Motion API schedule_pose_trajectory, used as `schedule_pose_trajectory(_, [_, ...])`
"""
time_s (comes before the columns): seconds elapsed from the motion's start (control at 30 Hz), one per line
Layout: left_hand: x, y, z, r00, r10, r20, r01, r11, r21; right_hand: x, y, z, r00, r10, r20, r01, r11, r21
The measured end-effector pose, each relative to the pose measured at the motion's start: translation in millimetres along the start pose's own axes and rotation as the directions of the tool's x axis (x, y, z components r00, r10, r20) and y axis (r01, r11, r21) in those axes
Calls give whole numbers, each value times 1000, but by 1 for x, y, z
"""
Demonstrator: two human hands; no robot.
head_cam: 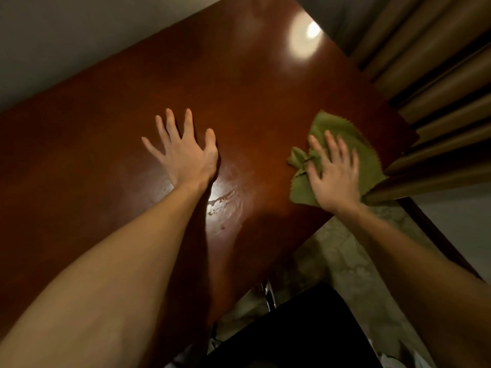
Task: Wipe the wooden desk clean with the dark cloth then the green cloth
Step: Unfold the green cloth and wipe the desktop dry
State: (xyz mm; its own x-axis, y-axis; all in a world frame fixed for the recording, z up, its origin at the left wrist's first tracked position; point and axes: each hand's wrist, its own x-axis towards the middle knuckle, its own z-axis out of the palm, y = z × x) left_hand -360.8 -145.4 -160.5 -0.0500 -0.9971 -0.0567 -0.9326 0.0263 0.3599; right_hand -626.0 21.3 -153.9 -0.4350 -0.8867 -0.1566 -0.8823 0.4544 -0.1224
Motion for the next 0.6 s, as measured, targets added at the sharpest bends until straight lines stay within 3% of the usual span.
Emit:
schedule_pose_trajectory(0.17, [-1,-3,-2,998,58,19,-57,998,-12,-5,-20,3,995,93,22,-93,995,-26])
schedule_pose_trajectory(0.43, [-3,-5,2,996,93,-14,-92,993,69,8,-159,5,955,-271,125,275,961,-17])
schedule_pose_trajectory(0.6, [-2,0,3,998,58,-39,-55,996,68,66,-134,0,940,-324,111,330,943,-44])
